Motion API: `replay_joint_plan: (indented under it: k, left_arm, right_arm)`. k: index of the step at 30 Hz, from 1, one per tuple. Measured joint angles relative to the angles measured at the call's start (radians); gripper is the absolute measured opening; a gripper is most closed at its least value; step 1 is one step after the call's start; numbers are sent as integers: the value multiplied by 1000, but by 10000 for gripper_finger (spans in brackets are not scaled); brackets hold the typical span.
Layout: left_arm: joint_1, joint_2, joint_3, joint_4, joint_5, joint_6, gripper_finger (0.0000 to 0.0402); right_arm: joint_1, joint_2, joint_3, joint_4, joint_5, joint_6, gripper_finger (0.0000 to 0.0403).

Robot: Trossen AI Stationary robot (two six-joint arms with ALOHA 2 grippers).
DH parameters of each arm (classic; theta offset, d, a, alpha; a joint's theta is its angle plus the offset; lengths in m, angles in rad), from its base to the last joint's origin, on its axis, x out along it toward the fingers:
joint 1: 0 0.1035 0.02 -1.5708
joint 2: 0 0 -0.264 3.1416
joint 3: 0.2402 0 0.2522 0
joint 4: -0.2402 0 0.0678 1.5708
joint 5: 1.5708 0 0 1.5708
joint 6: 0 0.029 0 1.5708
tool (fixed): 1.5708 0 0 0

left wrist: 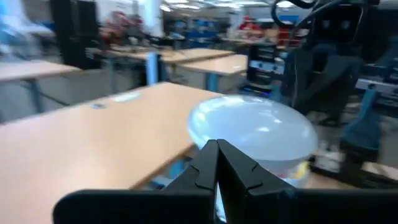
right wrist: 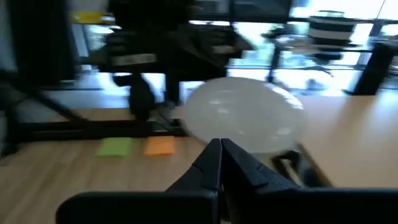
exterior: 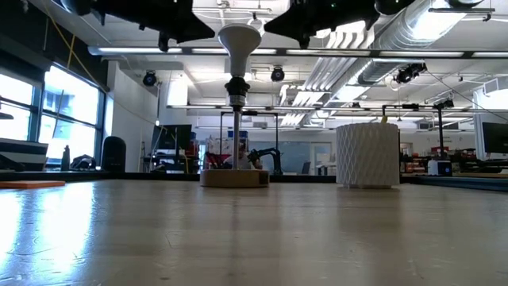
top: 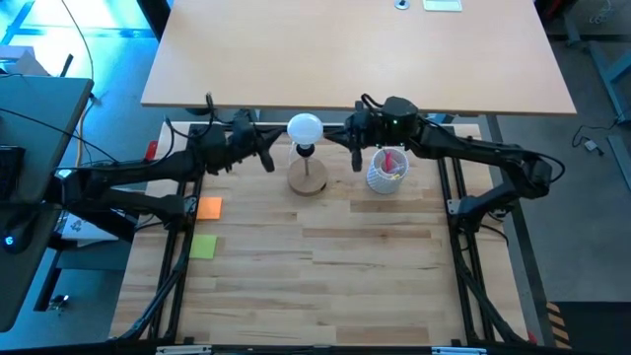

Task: Screw lightbulb
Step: Remove the lightbulb from the brown lamp

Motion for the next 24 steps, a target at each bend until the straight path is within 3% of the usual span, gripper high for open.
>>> replay_joint_plan:
  k: [2, 5, 11, 13, 15, 20, 22, 24]
  left_arm:
    - [26, 11, 0, 14, 82, -29, 0]
    - [38, 22, 0, 35, 175, -67, 0]
    - [-15, 23, 0, 27, 296, -126, 0]
    - [-38, 16, 0, 31, 286, -123, 0]
    - [-53, 4, 0, 12, 243, -112, 0]
    - [-24, -26, 0, -90, 31, -93, 0]
    - [6, -20, 0, -88, 26, -88, 0]
    - [33, -4, 0, -60, 55, -89, 0]
  right_arm:
    - [0, 13, 0, 14, -36, 2, 0]
    - [-9, 41, 0, 37, -7, 6, 0]
    - [-37, 66, 0, 79, 228, 24, 0]
    - [-43, 61, 1, 99, 282, 23, 0]
    - [-48, 55, 1, 90, 271, 6, 0]
    - [-26, 23, 1, 54, 67, 0, 0]
    - [-11, 23, 1, 51, 7, 0, 0]
    - [7, 36, 1, 48, 11, 0, 0]
